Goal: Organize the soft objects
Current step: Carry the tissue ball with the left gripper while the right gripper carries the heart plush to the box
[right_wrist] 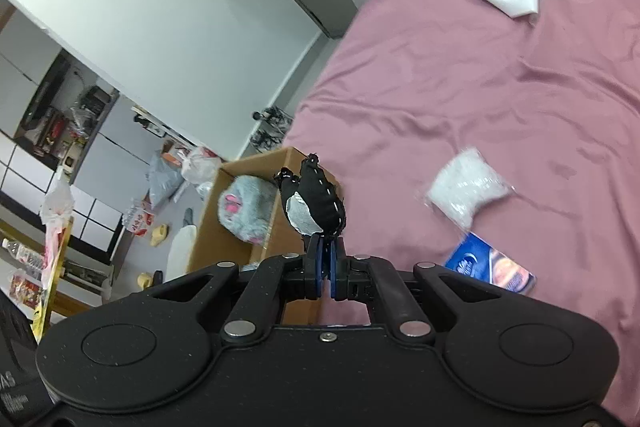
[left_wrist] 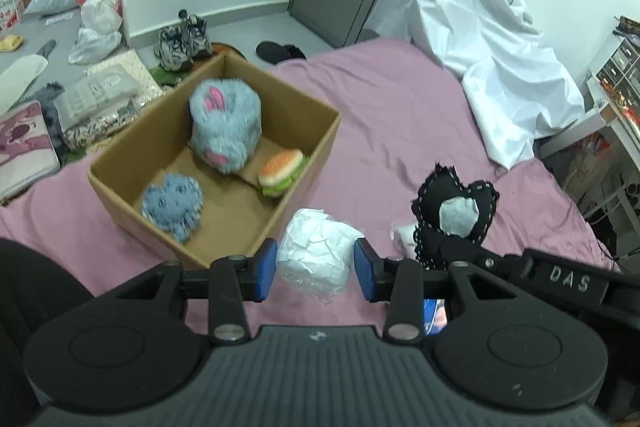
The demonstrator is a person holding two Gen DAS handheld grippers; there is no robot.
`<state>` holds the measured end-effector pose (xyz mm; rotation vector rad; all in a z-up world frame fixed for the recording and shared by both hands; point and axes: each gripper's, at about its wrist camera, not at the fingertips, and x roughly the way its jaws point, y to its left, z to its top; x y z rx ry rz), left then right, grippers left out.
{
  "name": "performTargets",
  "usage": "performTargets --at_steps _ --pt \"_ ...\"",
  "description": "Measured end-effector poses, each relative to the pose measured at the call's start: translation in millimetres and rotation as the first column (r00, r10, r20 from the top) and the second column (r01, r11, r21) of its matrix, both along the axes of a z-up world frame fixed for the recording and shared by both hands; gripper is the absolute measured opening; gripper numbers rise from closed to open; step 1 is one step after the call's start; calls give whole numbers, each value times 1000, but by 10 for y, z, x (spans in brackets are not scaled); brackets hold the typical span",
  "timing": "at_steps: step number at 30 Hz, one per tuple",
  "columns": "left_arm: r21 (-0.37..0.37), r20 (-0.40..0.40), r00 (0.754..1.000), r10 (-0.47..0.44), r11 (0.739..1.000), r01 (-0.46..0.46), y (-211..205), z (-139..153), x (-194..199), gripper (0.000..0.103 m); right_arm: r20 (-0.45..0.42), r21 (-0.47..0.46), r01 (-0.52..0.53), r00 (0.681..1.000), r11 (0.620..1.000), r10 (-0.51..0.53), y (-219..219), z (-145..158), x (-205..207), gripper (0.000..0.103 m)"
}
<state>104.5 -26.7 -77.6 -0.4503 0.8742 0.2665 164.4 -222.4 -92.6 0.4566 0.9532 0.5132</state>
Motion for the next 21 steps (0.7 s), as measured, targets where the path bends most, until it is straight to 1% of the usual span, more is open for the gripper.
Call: performTargets --at_steps 11,21 --pt "17 44 997 57 998 -58 337 194 21 41 81 24 -25 996 999 23 37 120 -29 3" --pt "6 59 995 86 996 -87 605 210 16 41 147 23 -43 988 999 39 101 156 -53 3"
